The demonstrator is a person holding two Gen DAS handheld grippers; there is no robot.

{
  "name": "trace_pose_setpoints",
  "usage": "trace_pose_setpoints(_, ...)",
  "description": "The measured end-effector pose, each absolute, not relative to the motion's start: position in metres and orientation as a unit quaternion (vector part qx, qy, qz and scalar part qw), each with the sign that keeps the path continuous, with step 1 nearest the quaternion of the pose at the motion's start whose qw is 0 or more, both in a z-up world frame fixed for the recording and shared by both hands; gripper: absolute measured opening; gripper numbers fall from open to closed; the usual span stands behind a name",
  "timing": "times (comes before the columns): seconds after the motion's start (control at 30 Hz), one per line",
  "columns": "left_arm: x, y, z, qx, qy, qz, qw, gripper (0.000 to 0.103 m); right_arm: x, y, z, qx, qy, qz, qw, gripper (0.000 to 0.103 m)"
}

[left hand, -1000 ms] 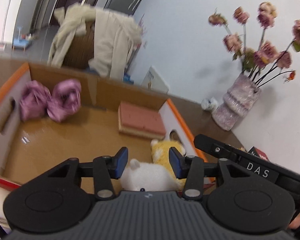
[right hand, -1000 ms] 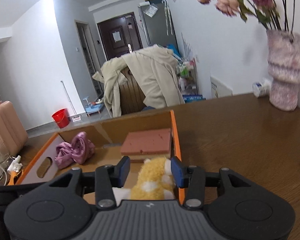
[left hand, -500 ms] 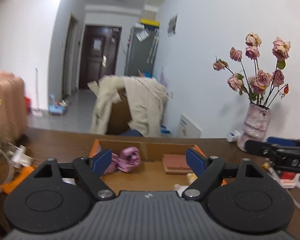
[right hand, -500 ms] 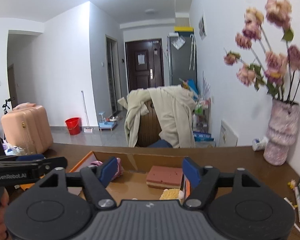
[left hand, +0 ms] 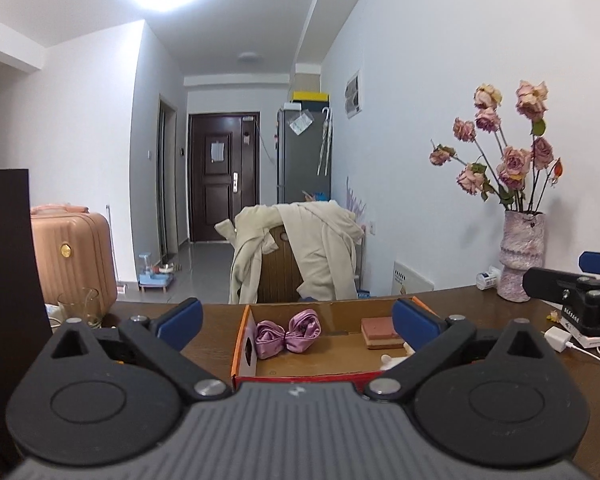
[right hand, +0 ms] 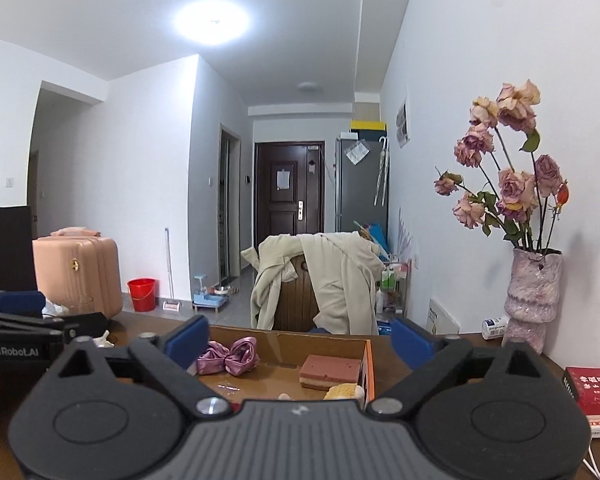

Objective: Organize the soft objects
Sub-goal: 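Withdraw the left gripper from the box back over the table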

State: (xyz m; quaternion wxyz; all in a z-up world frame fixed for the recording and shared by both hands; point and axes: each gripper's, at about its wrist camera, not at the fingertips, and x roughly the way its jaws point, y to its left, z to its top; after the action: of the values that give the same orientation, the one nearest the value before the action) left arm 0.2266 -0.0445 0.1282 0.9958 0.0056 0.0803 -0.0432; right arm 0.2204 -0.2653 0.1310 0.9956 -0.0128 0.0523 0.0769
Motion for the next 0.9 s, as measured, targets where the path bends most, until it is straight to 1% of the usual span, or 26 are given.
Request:
trace_pose_setpoints(0.13, 0.199, -0.044, 0.123, 0.01, 0.066, -0.034, 0.997, 0.103, 0.2, -0.265, 0.124, -0.013, 0.045, 0.074, 0.996, 0.103)
trace_pose_setpoints(0.33, 0.132, -0.036, 0.101, 0.009, 0.062, -0.041, 0.997, 0.103, 0.146, -0.261, 0.105, -0.029, 0.043, 0.082, 0.995, 0.103)
trace_pose_setpoints(0.43, 0.098, -0.029, 0.087, 0.001, 0.06, -0.035, 0.998, 0.103, 0.116, -0.256, 0.091, -0.041, 0.049, 0.09, 0.994, 0.103)
trace_pose_setpoints(0.57, 0.06, -0.016, 0.067, -0.022, 0.075, -0.027, 0.997, 0.103, 0.075, -0.252, 0.063, -0.027, 0.07, 0.095, 0.993, 0.103)
trace_pose_setpoints(0.7, 0.044, -0.012, 0.054, -0.006, 0.088, -0.023, 0.996, 0.103, 0.044, -0.25, 0.036, 0.0, 0.086, 0.104, 0.991, 0.103)
trace_pose_setpoints(0.83, 0.045, -0.01, 0.056, -0.017, 0.083, -0.019, 0.996, 0.103, 0.043, -0.243, 0.026, 0.0, 0.104, 0.109, 0.989, 0.103)
trace_pose_setpoints(0.9, 0.049, -0.013, 0.056, -0.015, 0.085, -0.022, 0.996, 0.103, 0.042, -0.241, 0.024, 0.004, 0.099, 0.108, 0.989, 0.103)
